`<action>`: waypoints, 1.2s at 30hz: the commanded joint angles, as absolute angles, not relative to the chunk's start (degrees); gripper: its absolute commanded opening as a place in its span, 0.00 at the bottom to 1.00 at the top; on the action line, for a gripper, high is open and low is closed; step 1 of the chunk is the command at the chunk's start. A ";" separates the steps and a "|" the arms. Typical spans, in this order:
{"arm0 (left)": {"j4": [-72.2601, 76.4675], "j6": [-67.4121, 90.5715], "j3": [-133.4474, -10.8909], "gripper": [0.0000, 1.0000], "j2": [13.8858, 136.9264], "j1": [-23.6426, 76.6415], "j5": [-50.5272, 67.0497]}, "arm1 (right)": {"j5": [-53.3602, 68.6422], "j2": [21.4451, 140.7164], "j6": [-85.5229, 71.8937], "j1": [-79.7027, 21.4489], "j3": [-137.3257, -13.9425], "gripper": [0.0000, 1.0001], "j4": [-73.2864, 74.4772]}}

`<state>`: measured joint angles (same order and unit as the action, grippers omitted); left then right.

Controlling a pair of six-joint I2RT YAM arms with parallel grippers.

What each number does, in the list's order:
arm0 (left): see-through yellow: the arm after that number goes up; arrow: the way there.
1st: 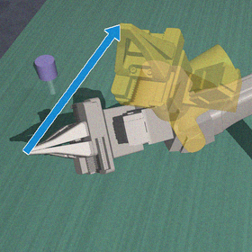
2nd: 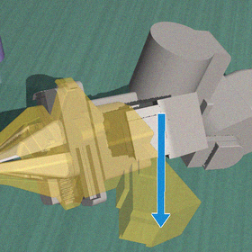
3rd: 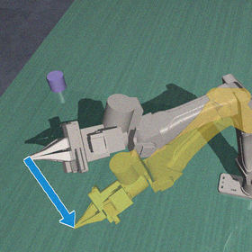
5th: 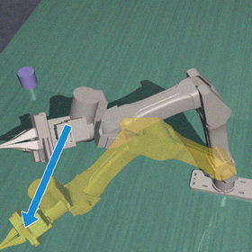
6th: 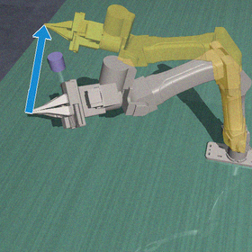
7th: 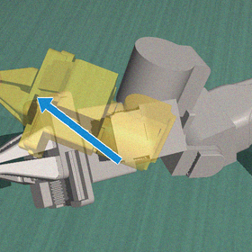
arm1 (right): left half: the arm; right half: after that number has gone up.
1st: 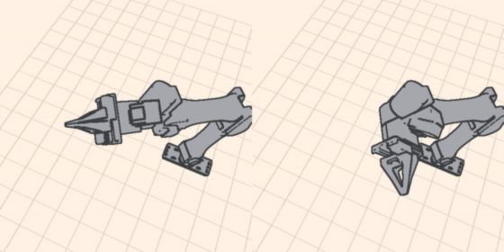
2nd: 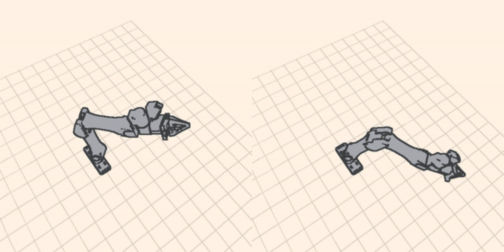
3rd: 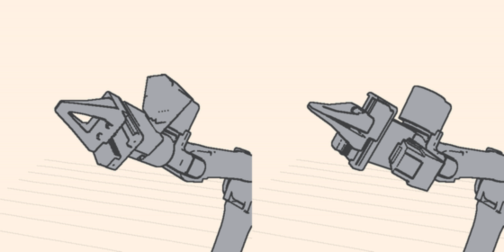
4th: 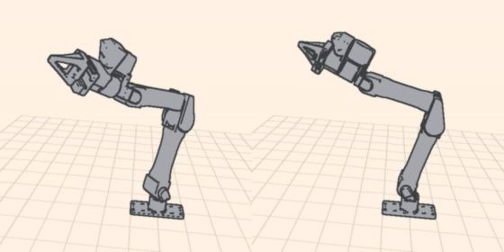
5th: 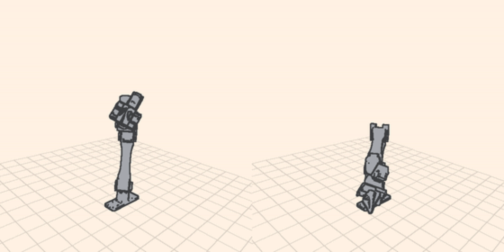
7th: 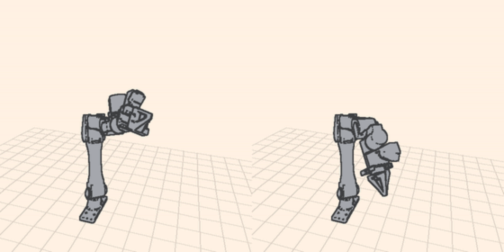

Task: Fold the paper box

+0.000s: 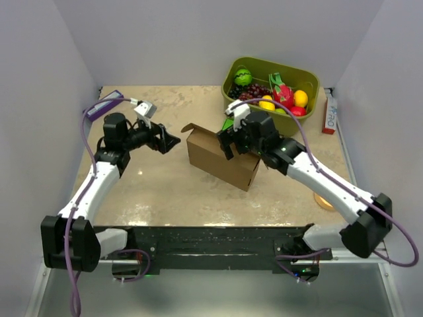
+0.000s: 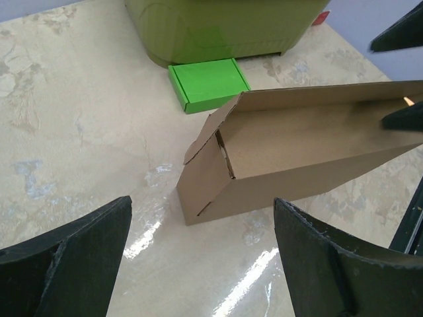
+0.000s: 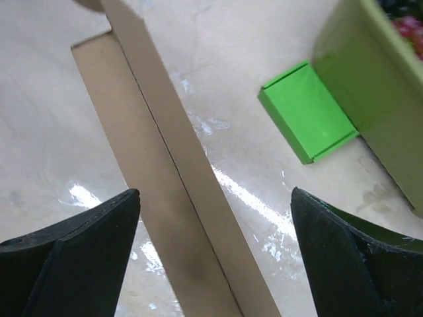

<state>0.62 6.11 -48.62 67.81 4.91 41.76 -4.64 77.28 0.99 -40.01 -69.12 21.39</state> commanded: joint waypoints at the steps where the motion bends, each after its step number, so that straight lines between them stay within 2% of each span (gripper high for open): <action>1: 2.99 1.76 -52.73 0.91 70.74 7.20 40.79 | -13.00 67.42 -7.55 -39.64 -70.14 0.99 25.65; 9: 6.42 1.76 -56.07 0.90 75.14 9.05 40.34 | -23.10 57.93 -19.66 -39.55 -64.96 0.99 39.37; 13: 6.68 1.32 -57.30 0.88 77.25 9.67 39.55 | -23.64 55.46 -22.93 -39.64 -63.81 0.97 42.27; 16: 6.16 1.06 -58.36 0.84 78.40 10.19 39.64 | -23.12 55.46 -23.99 -39.64 -63.20 0.94 43.42; 22: 5.80 0.26 -58.80 0.75 79.80 11.51 39.12 | -22.94 56.42 -26.36 -39.55 -62.14 0.80 44.82; 28: 4.92 0.26 -60.03 0.59 81.56 12.48 38.76 | -23.20 56.60 -28.12 -39.55 -61.44 0.63 45.88; 30: 4.92 0.26 -59.94 0.49 81.56 12.74 38.41 | -22.85 56.69 -28.30 -39.55 -61.17 0.60 45.62; 32: 5.10 0.26 -59.59 0.38 81.39 13.01 37.97 | -22.68 57.04 -28.47 -39.64 -61.00 0.52 45.09; 34: 5.45 0.44 -59.15 0.34 80.86 13.18 38.06 | -22.32 58.00 -28.74 -39.55 -60.65 0.47 45.18; 36: 6.06 0.70 -58.54 0.25 80.42 13.62 38.06 | -22.06 58.27 -28.74 -39.55 -60.29 0.40 44.74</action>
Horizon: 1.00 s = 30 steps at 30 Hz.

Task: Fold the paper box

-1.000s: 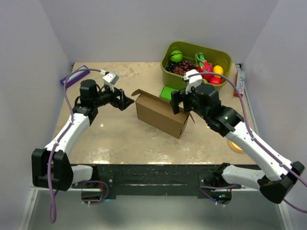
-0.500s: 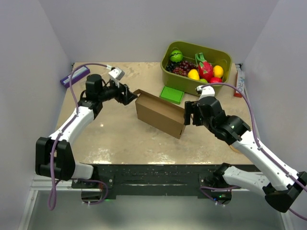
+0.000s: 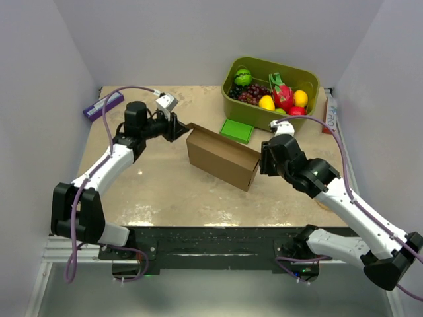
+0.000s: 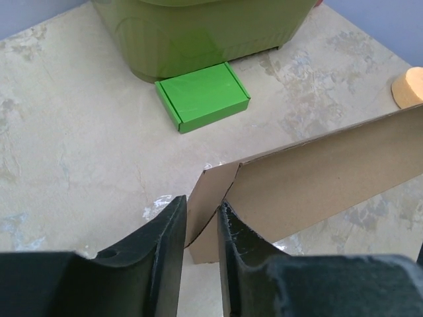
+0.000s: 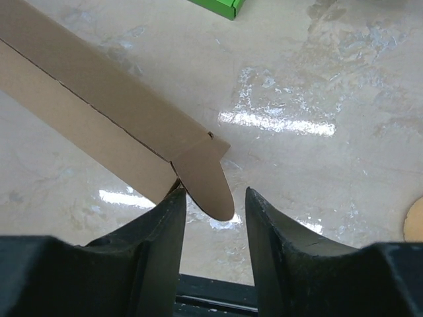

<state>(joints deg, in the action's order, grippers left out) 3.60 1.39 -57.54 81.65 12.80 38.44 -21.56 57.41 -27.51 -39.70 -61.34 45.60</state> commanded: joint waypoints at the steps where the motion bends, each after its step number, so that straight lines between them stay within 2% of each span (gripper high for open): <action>1: 6.59 1.31 -58.27 0.20 80.16 13.80 38.06 | -22.06 58.45 -28.91 -39.55 -60.21 0.32 44.21; 2: 6.85 1.58 -57.75 0.14 79.98 14.15 38.06 | -21.97 58.53 -28.83 -39.64 -60.29 0.27 43.95; 4: 7.64 2.37 -57.22 0.08 79.11 14.68 38.23 | -21.80 59.23 -28.92 -39.55 -60.56 0.17 43.16; 5: 7.91 2.72 -56.61 0.02 78.32 15.29 38.15 | -21.80 59.41 -29.00 -39.55 -60.99 0.15 42.89; 6: 8.08 2.99 -56.25 0.00 77.96 15.55 38.14 | -21.62 59.94 -29.00 -39.64 -61.26 0.13 42.72; 9: 8.44 4.13 -55.29 0.00 76.12 16.35 36.75 | -21.01 61.52 -28.39 -39.64 -62.49 0.08 41.84; 20: 7.39 16.25 -49.31 0.00 70.84 16.70 30.76 | -22.23 65.65 -26.37 -39.73 -63.37 0.01 38.59; 30: 11.95 25.13 -36.40 0.00 57.93 17.23 27.33 | -15.04 63.46 -19.35 -39.64 -58.63 0.00 27.44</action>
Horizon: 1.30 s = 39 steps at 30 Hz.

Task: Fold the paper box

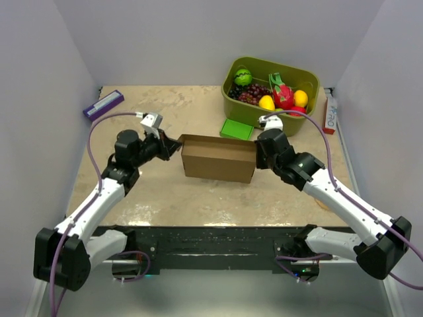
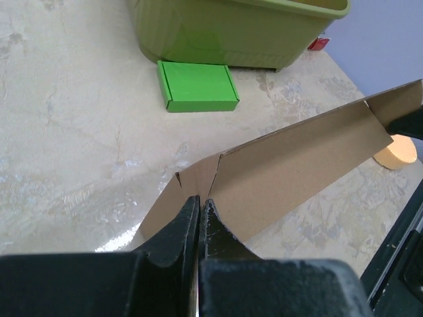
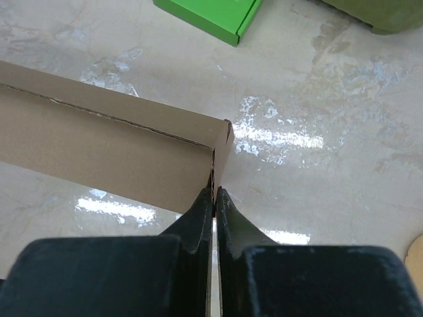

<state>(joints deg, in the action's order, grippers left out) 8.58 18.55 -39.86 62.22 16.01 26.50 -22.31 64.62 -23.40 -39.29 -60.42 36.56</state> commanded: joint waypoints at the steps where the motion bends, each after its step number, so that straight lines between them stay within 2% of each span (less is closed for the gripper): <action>1: 11.95 25.40 -35.95 0.06 56.88 17.23 27.16 | -14.59 63.46 -18.73 -39.64 -58.19 0.00 26.73; 3: 11.52 25.49 -35.42 0.15 56.60 17.23 26.55 | -13.80 63.54 -16.80 -39.64 -58.01 0.00 25.24; 5: 10.99 25.05 -35.42 0.30 56.86 17.23 25.76 | -13.01 63.54 -15.39 -39.64 -57.83 0.00 24.26; 6: 10.20 24.70 -35.77 0.44 57.04 17.23 25.14 | -13.09 63.46 -14.34 -39.64 -57.83 0.00 23.65; 9: 10.19 24.17 -35.95 0.60 56.95 17.23 23.03 | -12.22 63.46 -12.66 -39.55 -57.92 0.00 23.29; 12: 10.89 23.91 -36.12 0.66 57.30 17.23 21.10 | -11.78 63.37 -11.96 -39.64 -58.01 0.00 23.47; 22: 8.53 21.71 -36.83 0.64 60.55 17.23 15.29 | -11.95 63.63 -12.56 -39.64 -58.36 0.00 24.52; 29: 9.14 22.06 -36.12 0.47 62.22 17.23 18.98 | -14.59 66.88 -19.76 -39.64 -64.15 0.02 30.05; 39: 8.88 21.62 -36.21 0.41 62.67 17.49 19.60 | -13.36 71.28 -26.98 -39.64 -73.82 0.05 36.12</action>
